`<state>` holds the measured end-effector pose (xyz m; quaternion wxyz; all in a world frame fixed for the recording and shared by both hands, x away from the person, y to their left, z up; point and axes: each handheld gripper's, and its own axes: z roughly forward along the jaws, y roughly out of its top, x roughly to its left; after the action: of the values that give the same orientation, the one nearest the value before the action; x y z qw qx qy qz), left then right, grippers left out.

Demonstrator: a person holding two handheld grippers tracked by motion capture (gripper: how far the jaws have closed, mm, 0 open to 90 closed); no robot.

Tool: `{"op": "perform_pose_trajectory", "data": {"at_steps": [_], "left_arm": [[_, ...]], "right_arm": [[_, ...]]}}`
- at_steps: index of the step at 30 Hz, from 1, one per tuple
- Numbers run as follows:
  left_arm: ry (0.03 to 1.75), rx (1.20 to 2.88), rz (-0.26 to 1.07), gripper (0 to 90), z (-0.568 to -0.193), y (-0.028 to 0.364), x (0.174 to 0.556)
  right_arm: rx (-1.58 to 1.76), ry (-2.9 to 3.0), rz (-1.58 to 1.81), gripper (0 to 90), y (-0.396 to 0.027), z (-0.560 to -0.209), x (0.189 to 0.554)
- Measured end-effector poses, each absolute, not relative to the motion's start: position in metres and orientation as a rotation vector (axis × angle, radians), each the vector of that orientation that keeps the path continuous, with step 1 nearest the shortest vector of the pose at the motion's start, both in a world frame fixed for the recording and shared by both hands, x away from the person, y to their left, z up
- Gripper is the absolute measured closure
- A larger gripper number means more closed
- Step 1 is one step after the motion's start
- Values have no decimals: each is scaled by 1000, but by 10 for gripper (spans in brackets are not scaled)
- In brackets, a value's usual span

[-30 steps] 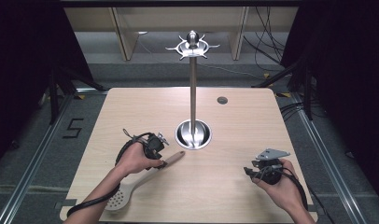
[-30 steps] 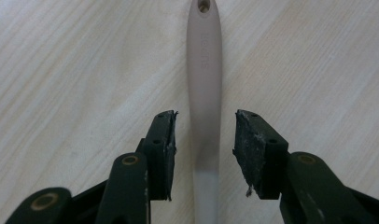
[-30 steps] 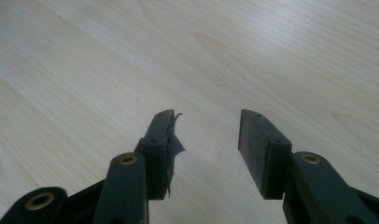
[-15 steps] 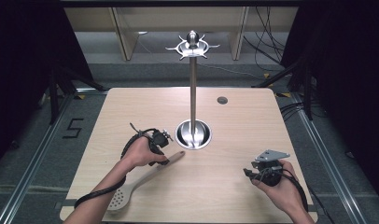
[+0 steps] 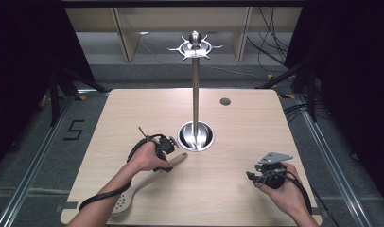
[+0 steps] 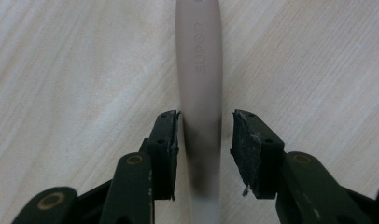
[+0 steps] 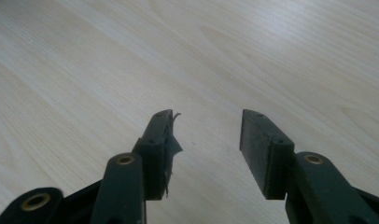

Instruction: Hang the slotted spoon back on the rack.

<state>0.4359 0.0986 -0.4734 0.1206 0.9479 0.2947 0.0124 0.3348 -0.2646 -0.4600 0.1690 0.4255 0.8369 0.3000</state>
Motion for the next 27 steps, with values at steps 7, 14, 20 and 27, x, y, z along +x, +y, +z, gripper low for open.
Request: {"op": "perform_pose_trajectory", "data": {"at_steps": [7,14,20,27], "left_arm": [[842,2844,28,642,-476,95,438],[887,2861,42,696,-477,91,439],[875,2868,63,705,-477,91,436],[856,2802,103,708,-470,97,426]], "right_arm": [[1214,2381,850,547,-265,-460,335],[1226,2383,846,545,-264,-461,334],[1219,2390,837,542,-264,-461,334],[1222,2389,838,537,-264,-461,335]]}}
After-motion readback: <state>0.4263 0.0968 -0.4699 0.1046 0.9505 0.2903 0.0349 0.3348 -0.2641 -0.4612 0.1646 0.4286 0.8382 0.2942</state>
